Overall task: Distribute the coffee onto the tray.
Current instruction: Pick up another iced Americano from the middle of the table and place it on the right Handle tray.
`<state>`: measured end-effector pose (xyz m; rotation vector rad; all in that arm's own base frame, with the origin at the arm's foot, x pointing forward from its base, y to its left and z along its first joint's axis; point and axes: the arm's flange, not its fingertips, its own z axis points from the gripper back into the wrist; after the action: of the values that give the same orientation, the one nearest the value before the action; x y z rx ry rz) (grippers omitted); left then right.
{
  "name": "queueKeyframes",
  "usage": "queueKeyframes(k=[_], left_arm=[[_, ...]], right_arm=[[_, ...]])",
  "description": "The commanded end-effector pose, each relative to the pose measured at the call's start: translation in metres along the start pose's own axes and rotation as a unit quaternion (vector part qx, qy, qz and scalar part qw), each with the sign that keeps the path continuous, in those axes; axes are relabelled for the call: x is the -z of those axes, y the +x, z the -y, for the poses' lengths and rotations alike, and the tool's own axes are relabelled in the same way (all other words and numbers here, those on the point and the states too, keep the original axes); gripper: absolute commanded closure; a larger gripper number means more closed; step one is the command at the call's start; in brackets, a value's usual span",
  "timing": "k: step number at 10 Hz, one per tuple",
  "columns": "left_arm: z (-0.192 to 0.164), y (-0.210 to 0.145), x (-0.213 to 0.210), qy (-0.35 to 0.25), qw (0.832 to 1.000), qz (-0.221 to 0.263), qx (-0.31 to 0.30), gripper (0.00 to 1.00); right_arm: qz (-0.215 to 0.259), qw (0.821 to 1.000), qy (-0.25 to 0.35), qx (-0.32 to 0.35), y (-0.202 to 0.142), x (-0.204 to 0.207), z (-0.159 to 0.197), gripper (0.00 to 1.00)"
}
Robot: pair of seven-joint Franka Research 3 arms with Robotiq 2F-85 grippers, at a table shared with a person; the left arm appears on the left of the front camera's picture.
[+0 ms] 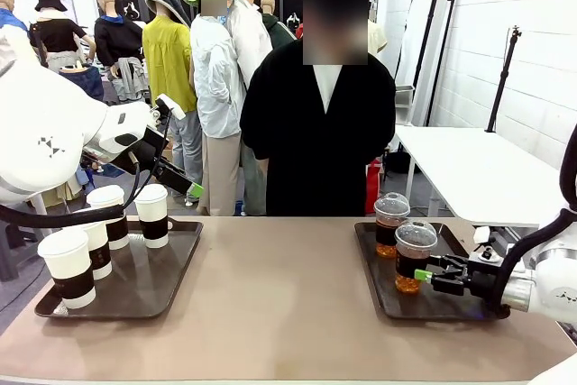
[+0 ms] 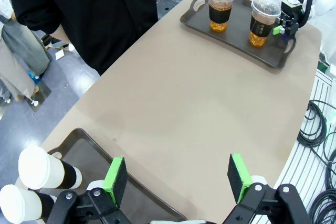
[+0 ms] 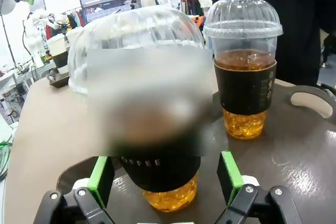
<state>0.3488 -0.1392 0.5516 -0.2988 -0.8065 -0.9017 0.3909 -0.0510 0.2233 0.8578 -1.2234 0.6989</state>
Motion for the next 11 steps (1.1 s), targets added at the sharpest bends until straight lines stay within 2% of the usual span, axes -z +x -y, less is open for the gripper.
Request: queueKeyframes(k=[1, 5, 6, 11], left_arm=[[-0.001, -0.001, 0.000, -0.001, 1.000, 0.001, -0.002, 0.00], [-0.001, -0.001, 0.000, -0.001, 1.000, 0.001, -0.002, 0.00], [-0.001, -0.001, 0.000, -0.001, 1.000, 0.001, -0.002, 0.00], [-0.001, -0.001, 0.000, -0.001, 1.000, 0.001, -0.002, 0.00]], right_arm=[[-0.015, 1.000, 0.008, 0.013, 0.010, -0.036, -0.109, 0.00], [-0.032, 0.999, 0.020, 0.017, 0.015, -0.035, -0.114, 0.00], [-0.017, 1.000, 0.015, 0.005, 0.001, -0.014, 0.000, 0.00], [-0.017, 1.000, 0.015, 0.005, 0.001, -0.014, 0.000, 0.00]])
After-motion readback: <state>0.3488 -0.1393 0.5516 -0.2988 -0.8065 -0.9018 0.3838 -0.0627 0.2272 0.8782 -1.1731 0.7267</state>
